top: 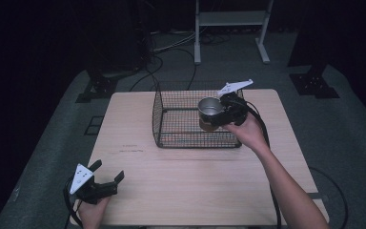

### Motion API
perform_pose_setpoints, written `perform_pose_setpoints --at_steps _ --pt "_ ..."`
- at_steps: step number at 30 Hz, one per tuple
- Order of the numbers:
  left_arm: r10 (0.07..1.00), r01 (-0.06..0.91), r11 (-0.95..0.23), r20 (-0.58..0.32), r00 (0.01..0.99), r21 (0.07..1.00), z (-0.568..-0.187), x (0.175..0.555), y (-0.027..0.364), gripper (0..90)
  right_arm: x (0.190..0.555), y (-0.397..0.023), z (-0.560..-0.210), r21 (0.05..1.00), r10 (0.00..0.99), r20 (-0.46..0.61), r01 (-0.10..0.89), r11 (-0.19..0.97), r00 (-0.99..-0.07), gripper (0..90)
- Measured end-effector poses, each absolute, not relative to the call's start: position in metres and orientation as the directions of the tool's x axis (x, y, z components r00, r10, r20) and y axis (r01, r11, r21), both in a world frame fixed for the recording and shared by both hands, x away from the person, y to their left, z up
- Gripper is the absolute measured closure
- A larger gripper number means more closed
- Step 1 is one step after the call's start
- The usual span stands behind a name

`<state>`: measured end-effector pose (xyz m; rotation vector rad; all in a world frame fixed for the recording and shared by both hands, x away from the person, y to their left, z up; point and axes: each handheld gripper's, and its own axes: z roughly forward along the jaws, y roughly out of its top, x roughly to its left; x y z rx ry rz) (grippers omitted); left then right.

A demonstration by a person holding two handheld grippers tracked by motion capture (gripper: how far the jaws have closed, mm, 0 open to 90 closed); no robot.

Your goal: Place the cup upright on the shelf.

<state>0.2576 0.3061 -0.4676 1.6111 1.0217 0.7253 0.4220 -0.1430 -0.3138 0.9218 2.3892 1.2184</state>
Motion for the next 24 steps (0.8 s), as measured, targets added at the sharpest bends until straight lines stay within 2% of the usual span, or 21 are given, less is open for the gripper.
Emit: perform_pose_setpoints --at_steps 24 --pt "0.892 0.253 -0.082 -0.042 0.450 0.964 -0.467 0.257 0.310 0.0 0.474 -0.122 -0.306 0.773 0.710 0.038 0.471 0.425 -0.703 17.7"
